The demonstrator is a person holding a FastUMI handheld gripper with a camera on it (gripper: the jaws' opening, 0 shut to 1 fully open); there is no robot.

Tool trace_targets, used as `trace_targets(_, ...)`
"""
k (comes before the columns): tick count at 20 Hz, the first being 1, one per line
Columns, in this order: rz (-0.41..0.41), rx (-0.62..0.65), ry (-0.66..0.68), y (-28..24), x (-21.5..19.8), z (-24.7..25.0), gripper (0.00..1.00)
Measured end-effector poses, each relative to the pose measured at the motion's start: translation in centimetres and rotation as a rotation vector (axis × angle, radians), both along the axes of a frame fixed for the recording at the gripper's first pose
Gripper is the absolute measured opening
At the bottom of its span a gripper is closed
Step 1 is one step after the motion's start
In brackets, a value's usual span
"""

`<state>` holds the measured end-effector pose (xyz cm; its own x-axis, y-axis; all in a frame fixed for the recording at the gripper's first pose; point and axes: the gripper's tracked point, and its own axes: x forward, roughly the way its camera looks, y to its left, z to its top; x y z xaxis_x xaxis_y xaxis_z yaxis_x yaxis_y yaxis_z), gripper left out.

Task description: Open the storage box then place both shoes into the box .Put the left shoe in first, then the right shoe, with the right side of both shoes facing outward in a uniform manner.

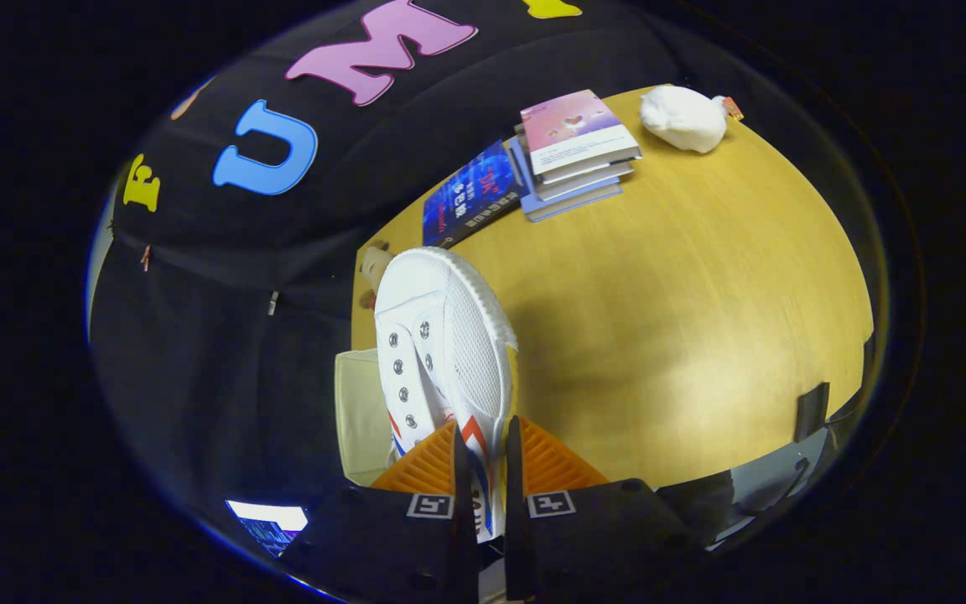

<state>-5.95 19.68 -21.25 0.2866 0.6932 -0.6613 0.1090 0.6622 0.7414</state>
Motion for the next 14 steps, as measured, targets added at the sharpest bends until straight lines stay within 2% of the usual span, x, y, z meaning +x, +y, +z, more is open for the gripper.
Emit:
trace_targets(3, 0.016, 0.026, 0.007, 4.8, -0.7, 2.1, 0.17)
trace_targets(6, 0.070, 0.001, 0.007, 9.8, -1.8, 2.3, 0.17)
trace_targets(8, 0.088, 0.046, 0.044, 13.0, -3.2, 2.9, 0.17)
trace_targets(14, 0.138, -0.028, 0.096, 18.3, -5.4, 0.0, 0.18)
